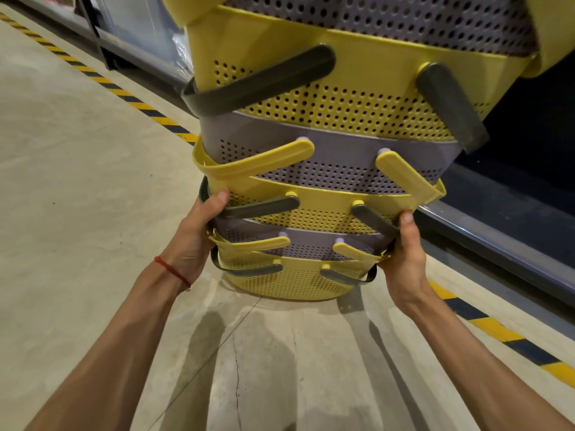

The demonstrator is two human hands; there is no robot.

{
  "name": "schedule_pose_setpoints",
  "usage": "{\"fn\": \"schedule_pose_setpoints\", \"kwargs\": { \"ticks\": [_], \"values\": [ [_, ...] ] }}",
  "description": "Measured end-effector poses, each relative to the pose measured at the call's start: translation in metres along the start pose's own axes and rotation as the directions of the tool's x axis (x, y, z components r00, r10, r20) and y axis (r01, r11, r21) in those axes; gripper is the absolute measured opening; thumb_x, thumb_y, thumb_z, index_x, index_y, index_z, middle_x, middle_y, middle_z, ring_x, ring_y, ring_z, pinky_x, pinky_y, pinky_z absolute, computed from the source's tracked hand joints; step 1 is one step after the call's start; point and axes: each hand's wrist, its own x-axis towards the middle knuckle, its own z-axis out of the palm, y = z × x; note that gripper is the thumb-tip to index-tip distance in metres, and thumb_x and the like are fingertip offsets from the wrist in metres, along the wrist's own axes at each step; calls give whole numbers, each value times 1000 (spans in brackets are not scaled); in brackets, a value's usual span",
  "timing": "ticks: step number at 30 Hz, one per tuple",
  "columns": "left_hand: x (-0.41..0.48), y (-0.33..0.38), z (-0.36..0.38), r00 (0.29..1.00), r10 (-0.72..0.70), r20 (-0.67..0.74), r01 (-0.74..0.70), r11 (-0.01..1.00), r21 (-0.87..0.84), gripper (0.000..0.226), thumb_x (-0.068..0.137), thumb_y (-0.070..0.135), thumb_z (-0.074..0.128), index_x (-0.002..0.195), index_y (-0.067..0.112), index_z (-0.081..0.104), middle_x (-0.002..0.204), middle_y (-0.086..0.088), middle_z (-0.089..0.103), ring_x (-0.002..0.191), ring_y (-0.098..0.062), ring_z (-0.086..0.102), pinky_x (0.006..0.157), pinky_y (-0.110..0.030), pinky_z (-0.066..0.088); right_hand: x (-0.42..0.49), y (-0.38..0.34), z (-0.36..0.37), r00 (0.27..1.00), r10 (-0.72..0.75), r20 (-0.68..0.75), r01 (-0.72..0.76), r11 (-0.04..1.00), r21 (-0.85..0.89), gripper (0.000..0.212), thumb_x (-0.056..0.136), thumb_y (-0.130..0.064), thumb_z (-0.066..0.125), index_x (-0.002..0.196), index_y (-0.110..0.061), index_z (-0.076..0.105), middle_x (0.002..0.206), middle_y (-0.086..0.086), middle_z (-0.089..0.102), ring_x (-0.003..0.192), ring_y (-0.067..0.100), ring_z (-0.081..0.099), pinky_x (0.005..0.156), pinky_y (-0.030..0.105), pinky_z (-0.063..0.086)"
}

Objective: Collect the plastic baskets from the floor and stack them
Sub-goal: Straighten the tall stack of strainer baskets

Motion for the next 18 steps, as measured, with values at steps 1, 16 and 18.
{"fn": "schedule_pose_setpoints", "kwargs": {
  "ticks": [1, 16, 18],
  "values": [
    [0, 0, 0, 1000, 7, 1, -7, 1000, -19, 65, 78, 55, 66, 135, 25, 56, 127, 1, 68, 117, -20, 64, 90, -36, 55, 0, 1, 0, 1000, 3, -4, -3, 1000, -1, 66, 67, -89, 59, 117, -48, 69, 127, -5, 70, 120, 21, 65, 107, 60, 44],
    [-17, 7, 15, 1000, 18, -8, -19, 992, -125, 43, 90, 42, 59, 129, 25, 62, 128, -3, 68, 115, -21, 66, 84, -30, 56, -18, -12, 0, 1000, -11, -18, 12, 999, 38, 54, 75, -83, 56, 114, -50, 71, 123, -10, 72, 112, 11, 69, 92, 41, 52],
    [-24, 7, 20, 1000, 13, 13, -11, 992, -127, 42, 93, 37, 53, 132, 25, 60, 131, -3, 66, 119, -22, 64, 87, -31, 56, -29, -14, -5, 999, 1, -41, 1, 999, 51, 56, 74, -83, 58, 115, -46, 71, 121, -7, 73, 110, 13, 70, 83, 29, 58]
  ]
}}
